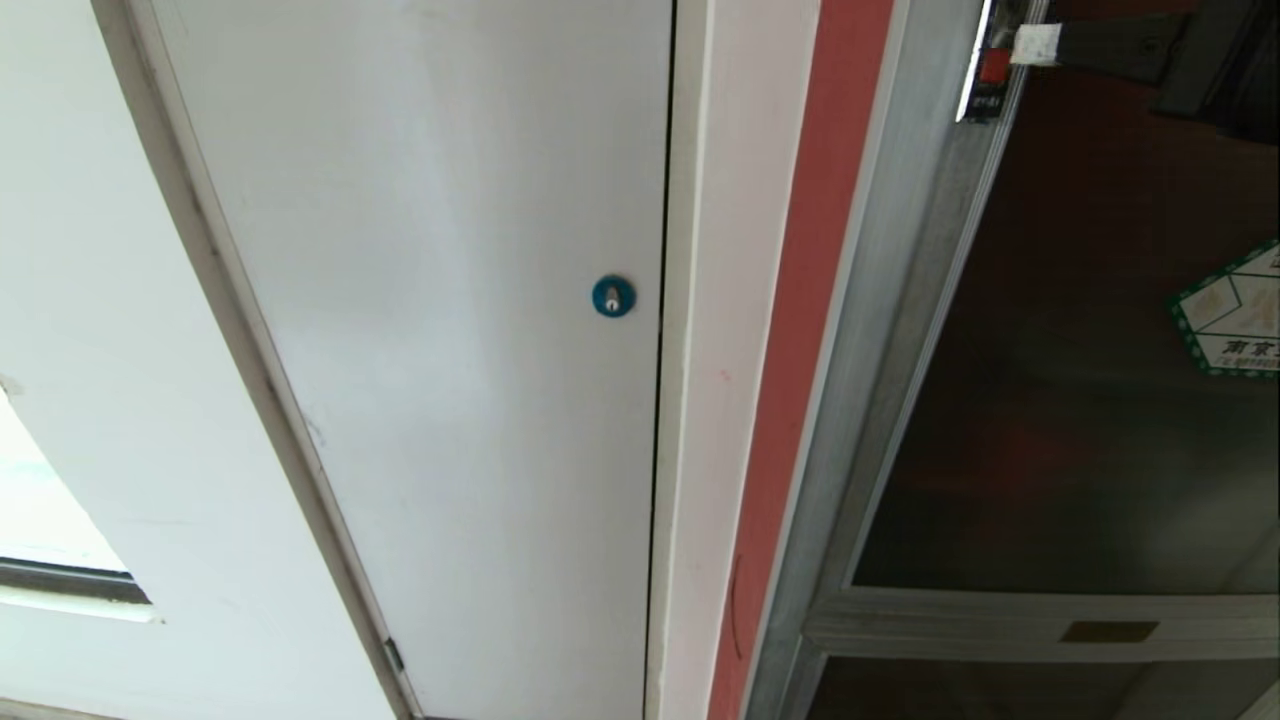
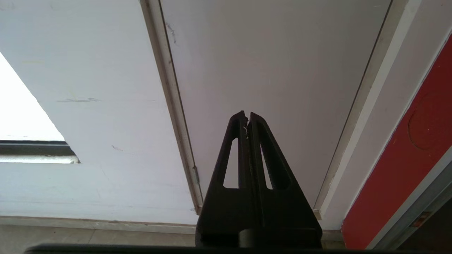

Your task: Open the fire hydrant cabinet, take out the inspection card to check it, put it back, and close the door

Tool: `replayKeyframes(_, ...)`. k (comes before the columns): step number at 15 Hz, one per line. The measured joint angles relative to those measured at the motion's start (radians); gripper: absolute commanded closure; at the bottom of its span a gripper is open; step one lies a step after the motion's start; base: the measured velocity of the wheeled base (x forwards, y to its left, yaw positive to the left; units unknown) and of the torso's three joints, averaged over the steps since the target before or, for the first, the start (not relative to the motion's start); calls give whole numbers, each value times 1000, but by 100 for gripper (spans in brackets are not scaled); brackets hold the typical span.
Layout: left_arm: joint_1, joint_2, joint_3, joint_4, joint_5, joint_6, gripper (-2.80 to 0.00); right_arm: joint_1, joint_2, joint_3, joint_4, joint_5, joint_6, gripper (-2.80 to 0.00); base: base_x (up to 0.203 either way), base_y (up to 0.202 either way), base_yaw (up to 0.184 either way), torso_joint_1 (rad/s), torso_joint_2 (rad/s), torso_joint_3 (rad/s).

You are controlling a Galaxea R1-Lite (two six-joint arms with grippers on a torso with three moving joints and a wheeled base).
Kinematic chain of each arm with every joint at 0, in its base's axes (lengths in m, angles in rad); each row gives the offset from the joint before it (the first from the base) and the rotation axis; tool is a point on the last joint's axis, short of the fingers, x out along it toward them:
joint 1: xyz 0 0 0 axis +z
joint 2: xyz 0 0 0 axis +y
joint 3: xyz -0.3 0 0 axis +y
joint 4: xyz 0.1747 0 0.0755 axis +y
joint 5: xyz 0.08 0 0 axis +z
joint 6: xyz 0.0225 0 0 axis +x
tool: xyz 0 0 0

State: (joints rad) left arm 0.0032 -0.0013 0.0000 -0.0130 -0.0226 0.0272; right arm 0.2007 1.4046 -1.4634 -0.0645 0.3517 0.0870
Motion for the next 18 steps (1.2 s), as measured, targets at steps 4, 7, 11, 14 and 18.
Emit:
replayKeyframes(4,-1,0,0,0,0,0,0,21,-84,31,8,6,-1,0,0,0,0,0,0,0)
replayKeyframes(7,0,0,0,0,0,0,0,24,-140,62,26,7,-2,0,0,0,0,0,0,0)
replayKeyframes(11,0,0,0,0,0,0,0,24,-223,128,31,7,-3,0,0,0,0,0,0,0)
replayKeyframes(14,0,0,0,0,0,0,0,24,-301,177,67,6,-2,0,0,0,0,0,0,0)
replayKeyframes(18,0,0,0,0,0,0,0,24,-422,226,150,4,-2,0,0,0,0,0,0,0)
